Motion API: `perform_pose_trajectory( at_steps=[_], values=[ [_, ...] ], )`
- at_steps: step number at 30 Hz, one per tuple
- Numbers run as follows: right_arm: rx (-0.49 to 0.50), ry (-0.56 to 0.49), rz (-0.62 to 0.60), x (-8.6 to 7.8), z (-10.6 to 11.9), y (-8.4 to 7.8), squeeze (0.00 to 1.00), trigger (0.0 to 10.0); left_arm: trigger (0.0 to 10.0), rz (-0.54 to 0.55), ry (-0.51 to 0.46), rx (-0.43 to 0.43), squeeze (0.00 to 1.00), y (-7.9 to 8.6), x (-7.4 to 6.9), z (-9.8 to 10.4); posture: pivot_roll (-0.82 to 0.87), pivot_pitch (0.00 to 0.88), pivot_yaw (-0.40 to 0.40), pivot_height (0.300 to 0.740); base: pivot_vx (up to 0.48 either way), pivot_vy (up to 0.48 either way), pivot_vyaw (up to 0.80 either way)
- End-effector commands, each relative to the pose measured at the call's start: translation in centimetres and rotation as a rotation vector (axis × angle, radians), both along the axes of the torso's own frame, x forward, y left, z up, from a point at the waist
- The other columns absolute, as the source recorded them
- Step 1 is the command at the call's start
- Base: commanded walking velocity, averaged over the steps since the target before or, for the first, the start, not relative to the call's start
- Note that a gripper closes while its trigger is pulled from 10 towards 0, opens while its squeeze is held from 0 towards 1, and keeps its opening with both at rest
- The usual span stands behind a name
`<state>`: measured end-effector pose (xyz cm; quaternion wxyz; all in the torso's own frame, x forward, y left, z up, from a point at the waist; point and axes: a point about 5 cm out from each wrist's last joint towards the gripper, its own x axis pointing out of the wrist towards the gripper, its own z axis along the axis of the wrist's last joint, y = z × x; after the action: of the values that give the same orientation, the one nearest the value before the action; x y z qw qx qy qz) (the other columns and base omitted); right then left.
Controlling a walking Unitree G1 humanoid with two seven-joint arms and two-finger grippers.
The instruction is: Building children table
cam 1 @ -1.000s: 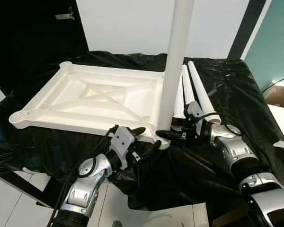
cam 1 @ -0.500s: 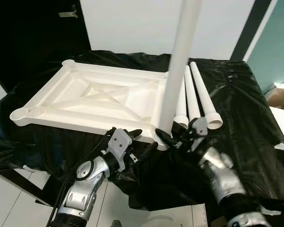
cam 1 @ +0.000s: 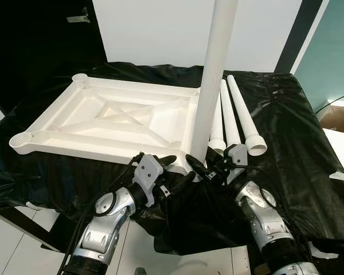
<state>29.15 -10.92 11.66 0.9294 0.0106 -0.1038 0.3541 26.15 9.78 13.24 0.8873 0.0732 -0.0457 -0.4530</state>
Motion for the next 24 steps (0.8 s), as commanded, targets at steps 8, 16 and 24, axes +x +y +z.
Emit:
perform_pose_trajectory(
  at_steps=[8,16,24],
  values=[
    [-0.166,0.005,0.289,1.1,1.5,-0.7,0.0,10.0,10.0,0.012,0.015,0.006,0.0,-0.3,0.0,-0.3,0.15,0.0,-0.016,0.74,0.0,0.0,0.0],
    [-0.301,0.064,0.421,2.2,1.8,-1.6,0.0,10.0,10.0,0.014,0.014,0.009,0.0,-0.1,0.0,-0.2,0.15,0.0,-0.01,0.74,0.0,0.0,0.0],
    [-0.313,0.092,0.499,2.2,2.1,-1.4,0.0,0.0,10.0,0.017,0.01,0.008,0.0,-0.1,0.0,-0.1,0.16,0.0,-0.015,0.74,0.0,0.0,0.0]
  ],
)
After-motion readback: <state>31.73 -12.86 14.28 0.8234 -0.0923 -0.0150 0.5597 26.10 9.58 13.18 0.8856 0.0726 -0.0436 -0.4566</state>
